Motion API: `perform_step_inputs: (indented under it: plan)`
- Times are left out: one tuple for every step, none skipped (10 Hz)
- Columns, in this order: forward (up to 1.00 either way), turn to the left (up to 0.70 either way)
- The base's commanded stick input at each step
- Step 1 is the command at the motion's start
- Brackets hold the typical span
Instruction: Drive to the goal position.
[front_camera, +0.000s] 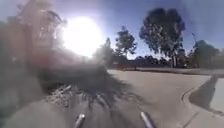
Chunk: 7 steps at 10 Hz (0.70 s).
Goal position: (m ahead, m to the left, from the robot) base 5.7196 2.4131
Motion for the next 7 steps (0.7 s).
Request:
perform_step_inputs:
  plan:
    - [0.95, -0.06]
    - [0.95, -0.21]
    - [0.95, -0.36]
    - [0.95, -0.09]
    - [0.95, 0.0]
    - [0.95, 0.0]
    - [0.95, 0.0]
